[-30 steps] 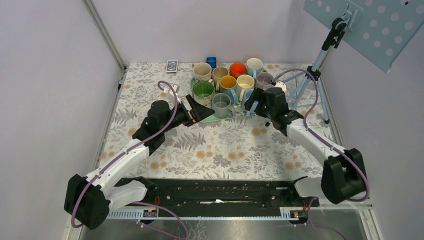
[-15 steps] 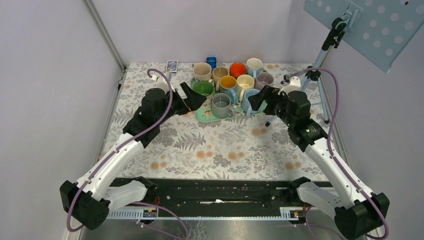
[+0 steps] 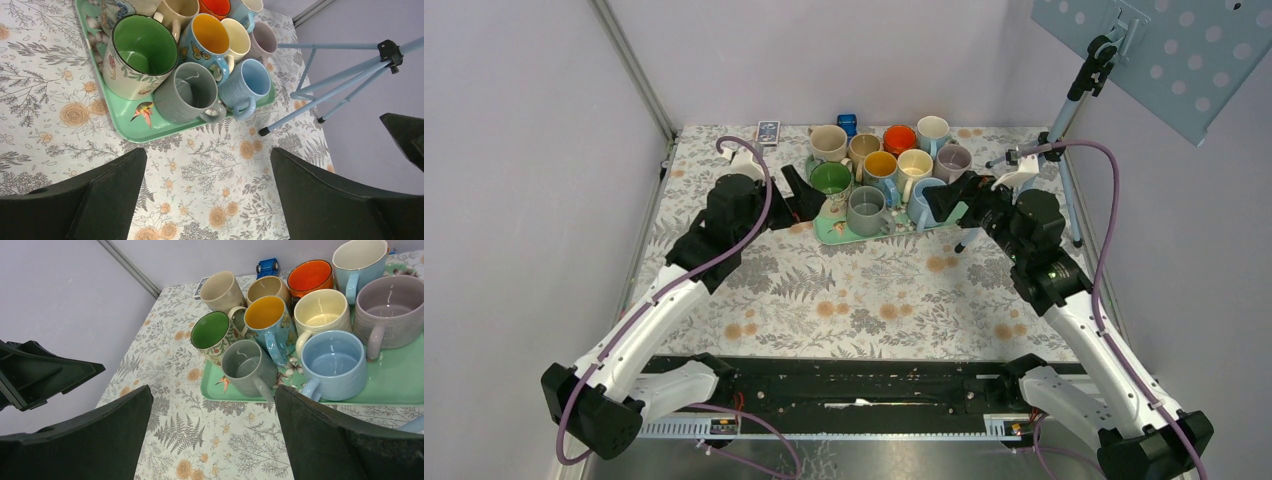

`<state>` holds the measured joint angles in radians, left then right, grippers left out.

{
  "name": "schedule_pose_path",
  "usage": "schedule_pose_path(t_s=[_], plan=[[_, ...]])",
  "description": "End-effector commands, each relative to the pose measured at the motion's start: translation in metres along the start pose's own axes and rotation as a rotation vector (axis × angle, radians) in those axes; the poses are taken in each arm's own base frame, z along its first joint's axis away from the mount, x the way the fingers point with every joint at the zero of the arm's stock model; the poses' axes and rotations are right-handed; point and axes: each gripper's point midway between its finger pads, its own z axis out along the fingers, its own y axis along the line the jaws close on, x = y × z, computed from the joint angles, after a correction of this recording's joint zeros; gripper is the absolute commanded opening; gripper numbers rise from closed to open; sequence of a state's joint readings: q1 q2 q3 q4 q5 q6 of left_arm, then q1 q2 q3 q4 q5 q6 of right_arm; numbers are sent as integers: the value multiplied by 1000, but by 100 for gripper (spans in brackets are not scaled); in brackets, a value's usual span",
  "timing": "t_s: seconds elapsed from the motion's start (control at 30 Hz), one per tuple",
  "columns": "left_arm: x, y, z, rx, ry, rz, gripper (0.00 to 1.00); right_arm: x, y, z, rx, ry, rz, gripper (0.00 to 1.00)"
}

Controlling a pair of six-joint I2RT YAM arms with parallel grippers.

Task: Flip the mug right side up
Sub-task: Reset both arms

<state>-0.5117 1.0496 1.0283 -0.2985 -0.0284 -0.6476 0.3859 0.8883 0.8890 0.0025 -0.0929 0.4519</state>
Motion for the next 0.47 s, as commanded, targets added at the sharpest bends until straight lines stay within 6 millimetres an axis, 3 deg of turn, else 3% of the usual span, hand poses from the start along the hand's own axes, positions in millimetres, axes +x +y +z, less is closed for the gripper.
schedule_pose_path(t_s=[0.0,0.43], plan=[[-27,-11,-5,19,-71,43,99,-10,7,3,-37,-34,-23,100],[-26,-7,-5,9,-84,50,99,-10,7,4,-37,-27,-24,100]])
